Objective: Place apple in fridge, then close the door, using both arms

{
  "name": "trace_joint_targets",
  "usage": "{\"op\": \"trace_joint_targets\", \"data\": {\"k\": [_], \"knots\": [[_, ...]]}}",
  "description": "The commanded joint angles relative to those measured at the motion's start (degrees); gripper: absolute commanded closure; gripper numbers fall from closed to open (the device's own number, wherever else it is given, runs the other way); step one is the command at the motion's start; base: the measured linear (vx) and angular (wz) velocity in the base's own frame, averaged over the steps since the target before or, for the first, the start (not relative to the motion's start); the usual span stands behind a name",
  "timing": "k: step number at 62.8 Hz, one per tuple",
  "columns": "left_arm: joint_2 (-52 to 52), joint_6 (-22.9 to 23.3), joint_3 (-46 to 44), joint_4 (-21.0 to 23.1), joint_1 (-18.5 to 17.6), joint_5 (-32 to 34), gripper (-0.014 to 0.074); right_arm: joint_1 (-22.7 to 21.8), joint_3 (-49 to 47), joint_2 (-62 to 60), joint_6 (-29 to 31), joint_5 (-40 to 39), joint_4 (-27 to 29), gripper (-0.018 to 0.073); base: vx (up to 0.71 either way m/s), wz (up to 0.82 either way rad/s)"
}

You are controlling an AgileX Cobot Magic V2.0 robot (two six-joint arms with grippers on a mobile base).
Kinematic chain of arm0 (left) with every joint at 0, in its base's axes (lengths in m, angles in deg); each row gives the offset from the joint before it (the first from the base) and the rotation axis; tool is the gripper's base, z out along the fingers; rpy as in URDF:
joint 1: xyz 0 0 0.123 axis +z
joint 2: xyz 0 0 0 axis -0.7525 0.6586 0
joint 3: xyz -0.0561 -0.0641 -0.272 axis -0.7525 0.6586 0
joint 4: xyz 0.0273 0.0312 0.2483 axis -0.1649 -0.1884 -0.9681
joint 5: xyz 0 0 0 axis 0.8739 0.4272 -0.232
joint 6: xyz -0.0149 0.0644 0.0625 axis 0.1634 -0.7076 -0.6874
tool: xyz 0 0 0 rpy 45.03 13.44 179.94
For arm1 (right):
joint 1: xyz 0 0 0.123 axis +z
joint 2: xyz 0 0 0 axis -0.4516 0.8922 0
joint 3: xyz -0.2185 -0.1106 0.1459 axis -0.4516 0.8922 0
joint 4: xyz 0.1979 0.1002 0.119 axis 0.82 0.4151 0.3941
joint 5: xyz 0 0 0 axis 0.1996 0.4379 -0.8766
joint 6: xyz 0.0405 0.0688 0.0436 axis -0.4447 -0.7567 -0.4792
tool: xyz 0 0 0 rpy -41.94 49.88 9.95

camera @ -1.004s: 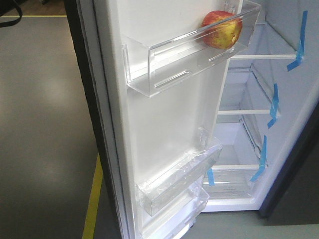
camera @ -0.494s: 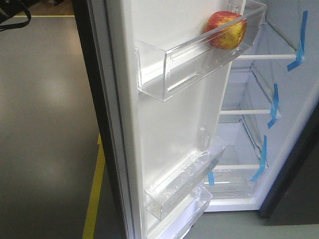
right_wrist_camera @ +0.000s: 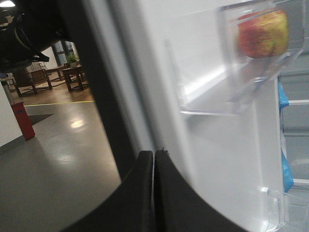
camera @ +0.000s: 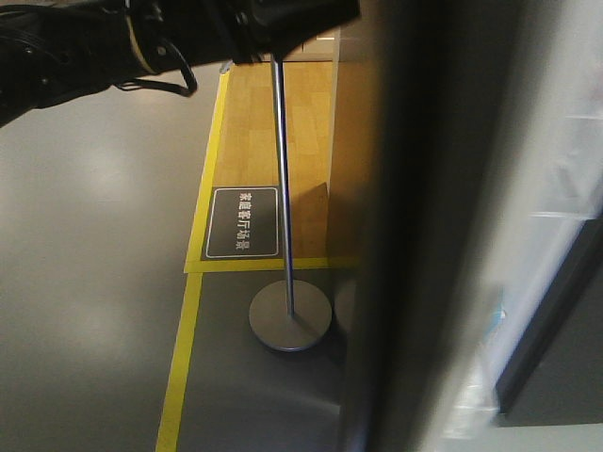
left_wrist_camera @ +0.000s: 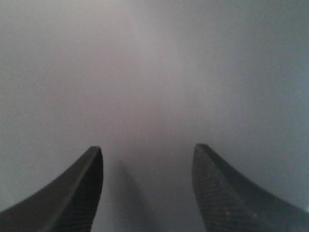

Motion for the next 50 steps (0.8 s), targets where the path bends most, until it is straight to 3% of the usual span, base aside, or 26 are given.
{"op": "trace_joint_targets", "data": {"k": [1, 15, 27, 39, 50], "knots": [[-3.1, 0.0, -1.7, 1.3, 0.8, 6.4, 0.0188, -0.1, -1.5, 0.6, 0.8, -2.8, 1.6, 0.0559, 0.0, 0.0], [-3.1, 0.0, -1.7, -1.8, 3.4, 2.3, 0.0188, -0.1, -1.5, 0.9, 5.3, -10.0, 1.4, 0.0489, 0.0, 0.0], [-3.1, 0.0, -1.7, -1.8, 6.1, -0.9, 0.0188, -0.1, -3.3, 5.8, 14.7, -22.1, 1.4, 0.0287, 0.0, 0.0], [-3.1, 0.0, -1.7, -2.1, 8.9, -2.8, 0.0188, -0.1, -11.3, 19.8, 22.1, -35.0, 1.4, 0.0052, 0.0, 0.0], [-3.1, 0.0, -1.7, -2.1, 11.7, -2.8, 0.0188, -0.1, -21.1, 36.9, 26.3, -45.7, 1.5, 0.0018, 0.0, 0.0]]}}
